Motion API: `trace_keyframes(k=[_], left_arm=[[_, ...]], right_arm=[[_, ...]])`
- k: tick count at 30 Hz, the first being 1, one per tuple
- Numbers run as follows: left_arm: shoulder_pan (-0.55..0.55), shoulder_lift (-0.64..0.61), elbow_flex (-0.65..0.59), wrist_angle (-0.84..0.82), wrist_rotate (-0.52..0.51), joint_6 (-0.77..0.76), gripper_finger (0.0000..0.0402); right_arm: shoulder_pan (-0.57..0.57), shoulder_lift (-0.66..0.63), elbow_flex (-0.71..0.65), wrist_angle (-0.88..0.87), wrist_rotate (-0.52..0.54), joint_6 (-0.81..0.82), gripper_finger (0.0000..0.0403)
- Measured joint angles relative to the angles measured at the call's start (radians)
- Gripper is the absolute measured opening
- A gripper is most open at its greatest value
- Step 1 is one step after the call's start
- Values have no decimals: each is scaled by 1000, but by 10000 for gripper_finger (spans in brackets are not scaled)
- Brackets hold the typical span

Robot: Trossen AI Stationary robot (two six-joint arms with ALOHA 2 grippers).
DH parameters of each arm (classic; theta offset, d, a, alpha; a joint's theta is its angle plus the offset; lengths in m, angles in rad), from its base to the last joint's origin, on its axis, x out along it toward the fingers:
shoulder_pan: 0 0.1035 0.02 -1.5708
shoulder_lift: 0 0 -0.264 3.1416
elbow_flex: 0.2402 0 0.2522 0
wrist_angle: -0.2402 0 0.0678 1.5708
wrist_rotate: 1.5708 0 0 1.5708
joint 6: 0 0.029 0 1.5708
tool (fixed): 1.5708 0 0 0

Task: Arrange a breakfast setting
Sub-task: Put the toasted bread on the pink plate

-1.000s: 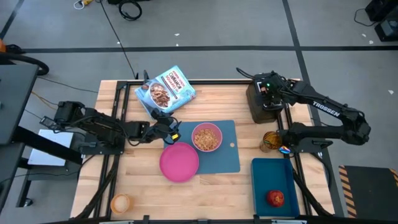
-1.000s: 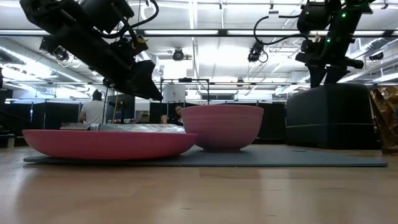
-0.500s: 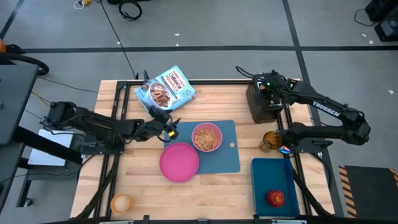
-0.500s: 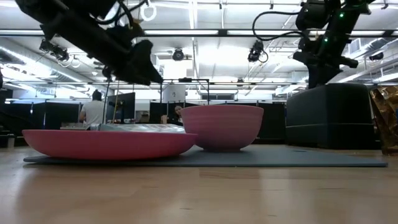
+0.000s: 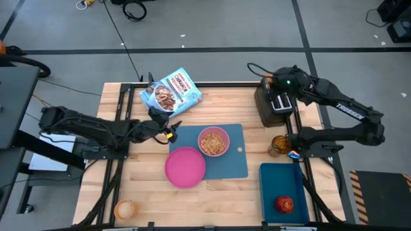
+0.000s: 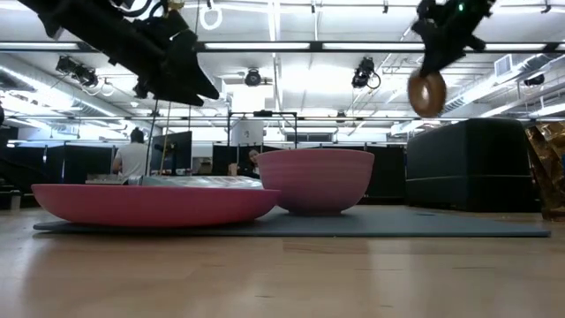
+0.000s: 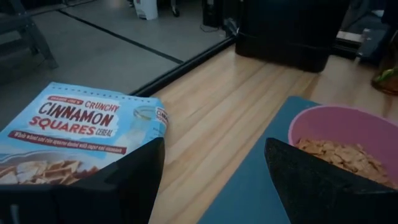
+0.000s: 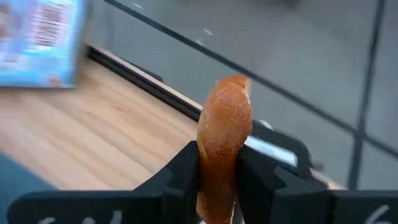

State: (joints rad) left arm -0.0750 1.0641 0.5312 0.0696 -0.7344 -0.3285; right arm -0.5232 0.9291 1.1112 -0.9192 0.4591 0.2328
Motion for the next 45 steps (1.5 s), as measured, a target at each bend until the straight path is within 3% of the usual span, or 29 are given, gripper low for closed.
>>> trace_keyframes(k=[9, 14, 20, 24, 32, 36, 40, 45], left_arm=[[20, -121, 0, -178, 59, -45, 286], [21, -202, 0, -264, 119, -45, 286], [8, -271, 0, -371, 173, -4, 286], [-37, -296, 0, -383, 177, 61, 286], [-94, -337, 0, -376, 196, 108, 286], [-96, -344, 1, -376, 209, 106, 286], [-96, -345, 1, -372, 208, 106, 286], [-117, -345, 1, -373, 209, 80, 286]], right_arm=[[374, 68, -21, 235, 86, -137, 90], [541, 233, -31, 411, 157, -257, 90], [643, 441, -32, 698, 205, -480, 90], [692, 542, -32, 863, 161, -631, 90], [818, 742, -28, 1126, -29, -922, 90], [873, 870, 57, 1124, -55, -977, 90], [920, 995, 185, 1047, 24, -1001, 90], [954, 1114, 300, 1023, 49, -1003, 90]])
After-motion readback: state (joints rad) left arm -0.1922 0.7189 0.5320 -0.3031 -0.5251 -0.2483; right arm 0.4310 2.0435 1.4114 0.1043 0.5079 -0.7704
